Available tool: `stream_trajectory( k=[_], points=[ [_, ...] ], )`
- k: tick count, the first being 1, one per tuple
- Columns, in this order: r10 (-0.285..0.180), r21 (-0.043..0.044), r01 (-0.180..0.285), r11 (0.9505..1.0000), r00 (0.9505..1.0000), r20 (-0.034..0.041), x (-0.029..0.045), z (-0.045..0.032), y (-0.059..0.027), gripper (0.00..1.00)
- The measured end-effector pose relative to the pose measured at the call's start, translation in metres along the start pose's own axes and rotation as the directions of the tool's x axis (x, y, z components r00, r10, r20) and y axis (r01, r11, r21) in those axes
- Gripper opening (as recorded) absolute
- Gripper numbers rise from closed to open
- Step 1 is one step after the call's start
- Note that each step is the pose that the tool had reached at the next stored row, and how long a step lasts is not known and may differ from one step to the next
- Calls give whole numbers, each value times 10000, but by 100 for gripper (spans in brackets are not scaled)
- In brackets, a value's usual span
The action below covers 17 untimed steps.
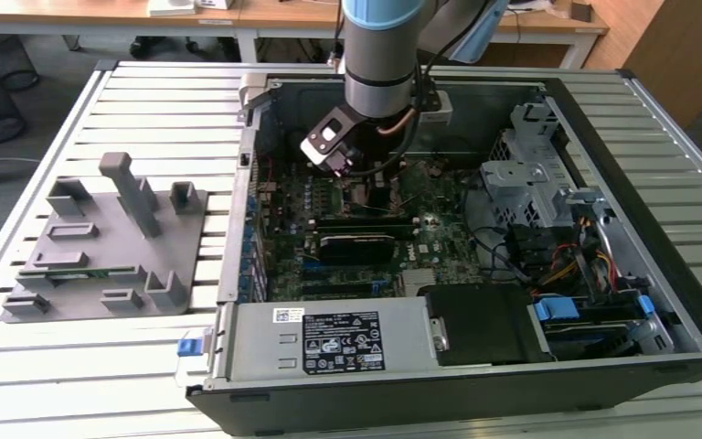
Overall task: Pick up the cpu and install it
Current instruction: 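Place the cpu into insertion slot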
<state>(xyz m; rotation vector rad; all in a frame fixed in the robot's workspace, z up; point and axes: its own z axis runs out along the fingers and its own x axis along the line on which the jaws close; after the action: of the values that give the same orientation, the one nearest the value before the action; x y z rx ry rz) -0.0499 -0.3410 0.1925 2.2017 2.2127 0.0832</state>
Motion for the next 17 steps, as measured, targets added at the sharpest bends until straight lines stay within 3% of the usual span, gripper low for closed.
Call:
stream_trajectory(
  k=[13,14,17],
  points=[
    [-1,1,1,10000,10000,4,0,17,-4,55],
    [-1,1,1,10000,10000,4,0,18,-4,61],
    [-2,1,2,10000,10000,4,0,18,-4,61]
  ],
)
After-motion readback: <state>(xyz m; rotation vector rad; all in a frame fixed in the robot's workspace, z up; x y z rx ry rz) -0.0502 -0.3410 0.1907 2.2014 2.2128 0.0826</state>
